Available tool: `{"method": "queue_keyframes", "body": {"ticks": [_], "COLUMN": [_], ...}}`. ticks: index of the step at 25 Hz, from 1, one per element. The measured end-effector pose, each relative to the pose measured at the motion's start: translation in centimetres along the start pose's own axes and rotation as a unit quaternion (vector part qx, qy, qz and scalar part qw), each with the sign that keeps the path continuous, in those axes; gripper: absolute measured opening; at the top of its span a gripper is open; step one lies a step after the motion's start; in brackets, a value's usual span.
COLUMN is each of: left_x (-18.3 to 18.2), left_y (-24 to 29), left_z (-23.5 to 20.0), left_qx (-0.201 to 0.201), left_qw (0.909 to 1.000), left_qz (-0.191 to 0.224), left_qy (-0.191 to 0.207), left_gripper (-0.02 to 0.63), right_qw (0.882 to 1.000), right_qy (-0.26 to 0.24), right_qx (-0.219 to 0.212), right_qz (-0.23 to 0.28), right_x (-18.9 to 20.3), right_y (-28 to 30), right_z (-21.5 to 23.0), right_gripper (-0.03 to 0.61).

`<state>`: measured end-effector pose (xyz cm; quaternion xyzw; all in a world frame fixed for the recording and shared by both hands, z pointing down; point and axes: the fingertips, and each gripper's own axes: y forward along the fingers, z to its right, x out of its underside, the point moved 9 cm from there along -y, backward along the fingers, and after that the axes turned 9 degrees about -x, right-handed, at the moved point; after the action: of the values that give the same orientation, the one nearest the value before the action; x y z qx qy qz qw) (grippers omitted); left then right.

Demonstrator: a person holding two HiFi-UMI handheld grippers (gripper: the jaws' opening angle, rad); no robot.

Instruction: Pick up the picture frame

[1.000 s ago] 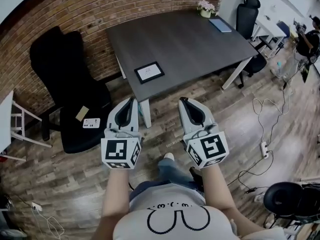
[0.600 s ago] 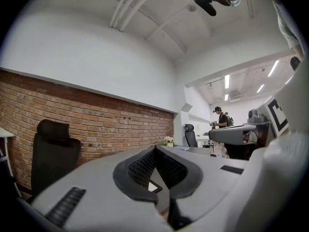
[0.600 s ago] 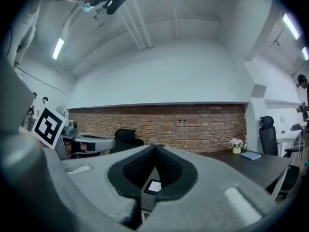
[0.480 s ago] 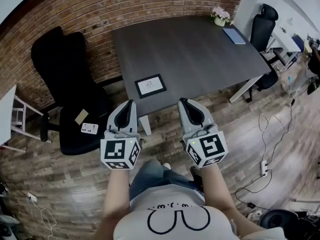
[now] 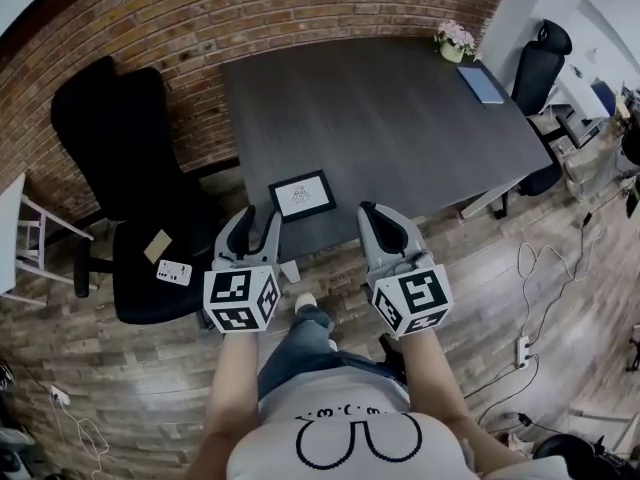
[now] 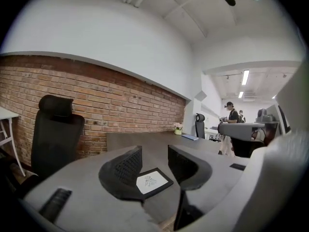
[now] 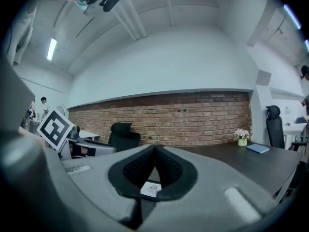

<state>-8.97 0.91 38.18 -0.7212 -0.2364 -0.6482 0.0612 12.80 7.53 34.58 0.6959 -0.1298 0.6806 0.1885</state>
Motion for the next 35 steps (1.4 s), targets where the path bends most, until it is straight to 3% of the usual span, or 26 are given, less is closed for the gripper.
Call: {"method": "queue_keyframes", "body": {"ticks": [9, 16, 25, 35], "left_x": [1.2, 4.4, 9.0, 12.0], "left_y": [8.0, 12.4, 15.3, 17.8], "left_z": [-3.6, -5.3, -5.3, -5.0], "left_qx": [-0.024, -0.021, -0.019, -0.062], "left_qw": [0.9976, 0.9896, 0.9690, 0.9450], "left_qz": [-0.064, -0.139, -0.235, -0.302], "left_qy": [-0.009, -0.030, -0.073, -0.109], "left_gripper": [0.164, 0.163, 0.163, 0.163], "right_qw": [0.999, 0.995, 0.987, 0.979], "right_qy": [0.010, 0.030, 0.054, 0.081], "right_qx": [-0.009, -0.011, -0.021, -0.039], "right_qz": [-0.038, -0.092, -0.152, -0.181], "right_x": [1.2, 4.4, 8.0, 10.7], "right_y": [7.8, 12.8, 16.0, 18.1], "right_z": [5.1, 7.5, 8.4, 10.3], "right_gripper": [-0.005, -0.005, -0.005, -0.005]}}
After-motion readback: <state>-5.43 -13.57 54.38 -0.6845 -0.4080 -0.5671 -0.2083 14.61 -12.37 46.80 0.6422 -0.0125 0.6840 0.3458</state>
